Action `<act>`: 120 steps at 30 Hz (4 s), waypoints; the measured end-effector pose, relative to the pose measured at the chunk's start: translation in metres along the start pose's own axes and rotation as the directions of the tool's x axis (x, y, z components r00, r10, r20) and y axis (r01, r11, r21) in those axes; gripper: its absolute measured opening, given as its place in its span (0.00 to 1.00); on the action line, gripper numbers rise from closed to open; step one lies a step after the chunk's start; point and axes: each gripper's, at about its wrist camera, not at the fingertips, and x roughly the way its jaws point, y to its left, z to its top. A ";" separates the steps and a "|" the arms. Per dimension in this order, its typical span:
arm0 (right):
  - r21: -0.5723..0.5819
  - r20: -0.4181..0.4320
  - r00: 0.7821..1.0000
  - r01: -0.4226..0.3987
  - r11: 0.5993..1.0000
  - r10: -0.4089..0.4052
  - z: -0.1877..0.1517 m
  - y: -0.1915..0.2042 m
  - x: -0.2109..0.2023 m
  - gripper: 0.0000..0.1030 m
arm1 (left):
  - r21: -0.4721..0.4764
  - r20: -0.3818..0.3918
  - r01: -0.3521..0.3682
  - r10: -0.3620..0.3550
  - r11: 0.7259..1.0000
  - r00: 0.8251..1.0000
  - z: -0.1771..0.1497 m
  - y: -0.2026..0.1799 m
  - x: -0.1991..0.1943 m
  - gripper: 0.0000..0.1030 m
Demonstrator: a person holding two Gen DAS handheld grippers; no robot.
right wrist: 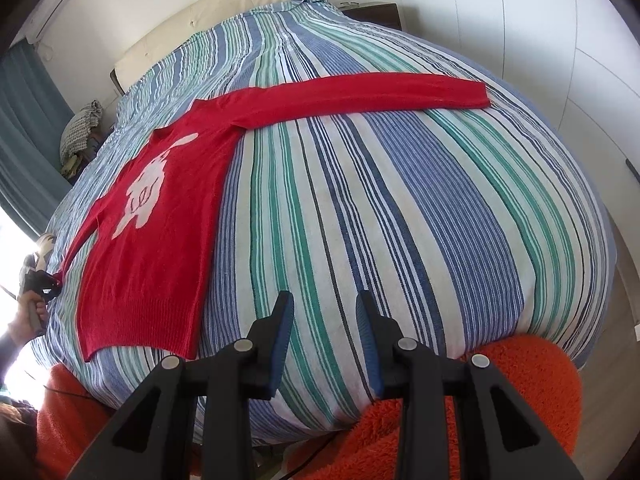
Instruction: Fold small clothes
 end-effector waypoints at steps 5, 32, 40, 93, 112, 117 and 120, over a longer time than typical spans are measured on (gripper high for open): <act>0.021 0.009 1.000 -0.003 1.000 0.003 0.000 -0.005 -0.002 0.32 | -0.048 -0.007 0.069 -0.069 0.996 0.998 0.001 0.013 -0.001 0.11; -0.069 0.104 0.979 0.183 0.981 -0.175 0.028 0.013 0.080 0.67 | 0.277 0.116 0.248 -0.288 0.928 0.950 -0.186 -0.065 -0.073 0.97; -0.112 0.157 0.977 0.166 0.980 -0.147 0.017 0.017 0.087 0.90 | 0.338 0.173 0.217 -0.287 0.916 0.942 -0.198 -0.069 -0.070 1.00; -0.159 0.181 0.968 0.206 0.966 -0.176 0.012 0.027 0.093 0.99 | 0.357 0.199 0.179 -0.261 0.917 0.945 -0.206 -0.074 -0.069 1.00; -0.158 0.182 0.967 0.207 0.966 -0.177 0.011 0.027 0.093 0.99 | 0.359 0.201 0.174 -0.258 0.917 0.945 -0.207 -0.076 -0.069 1.00; -0.158 0.182 0.967 0.207 0.965 -0.177 0.011 0.027 0.093 0.99 | 0.359 0.201 0.174 -0.258 0.917 0.945 -0.207 -0.076 -0.069 1.00; -0.158 0.182 0.967 0.207 0.965 -0.177 0.011 0.027 0.093 0.99 | 0.359 0.201 0.173 -0.258 0.917 0.945 -0.207 -0.076 -0.070 1.00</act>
